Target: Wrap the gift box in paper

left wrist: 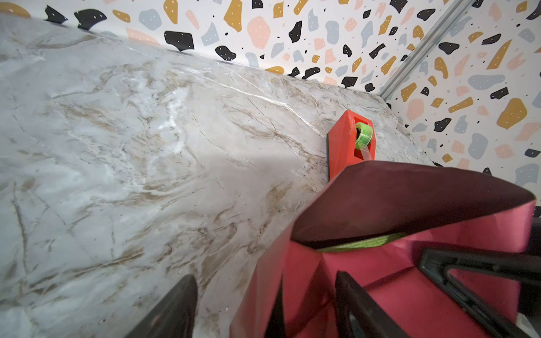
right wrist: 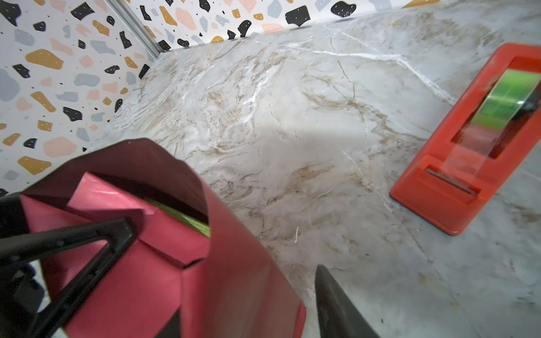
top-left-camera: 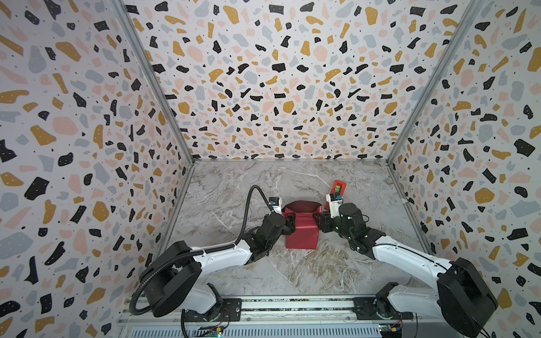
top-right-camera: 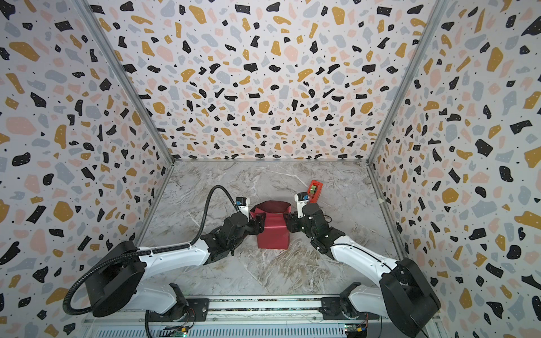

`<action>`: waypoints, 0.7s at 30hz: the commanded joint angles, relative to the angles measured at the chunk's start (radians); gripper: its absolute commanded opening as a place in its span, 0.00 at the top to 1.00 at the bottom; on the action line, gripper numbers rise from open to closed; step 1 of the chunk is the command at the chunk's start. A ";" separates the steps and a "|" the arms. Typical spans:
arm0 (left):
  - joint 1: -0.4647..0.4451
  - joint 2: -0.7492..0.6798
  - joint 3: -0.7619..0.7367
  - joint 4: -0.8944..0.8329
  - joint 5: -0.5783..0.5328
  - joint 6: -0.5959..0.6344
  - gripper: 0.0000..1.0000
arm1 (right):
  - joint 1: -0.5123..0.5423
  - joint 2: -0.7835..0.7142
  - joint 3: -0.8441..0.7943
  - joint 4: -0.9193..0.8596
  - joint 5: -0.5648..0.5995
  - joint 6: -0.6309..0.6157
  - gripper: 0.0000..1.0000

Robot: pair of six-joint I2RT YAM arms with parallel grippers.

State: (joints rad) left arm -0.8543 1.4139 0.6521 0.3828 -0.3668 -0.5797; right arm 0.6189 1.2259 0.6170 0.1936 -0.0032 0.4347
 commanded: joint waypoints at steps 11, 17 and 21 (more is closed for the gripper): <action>0.001 0.062 0.116 -0.110 -0.093 0.121 0.49 | 0.044 0.035 0.049 -0.128 0.147 -0.062 0.60; 0.001 0.072 0.132 -0.109 -0.104 0.143 0.60 | 0.048 0.046 0.109 -0.167 0.173 -0.077 0.65; 0.000 0.075 0.149 -0.111 -0.105 0.156 0.64 | 0.050 0.062 0.133 -0.182 0.180 -0.074 0.68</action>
State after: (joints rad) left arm -0.8543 1.4780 0.7746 0.2958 -0.4324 -0.4561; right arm 0.6689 1.2831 0.7189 0.0811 0.1322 0.3756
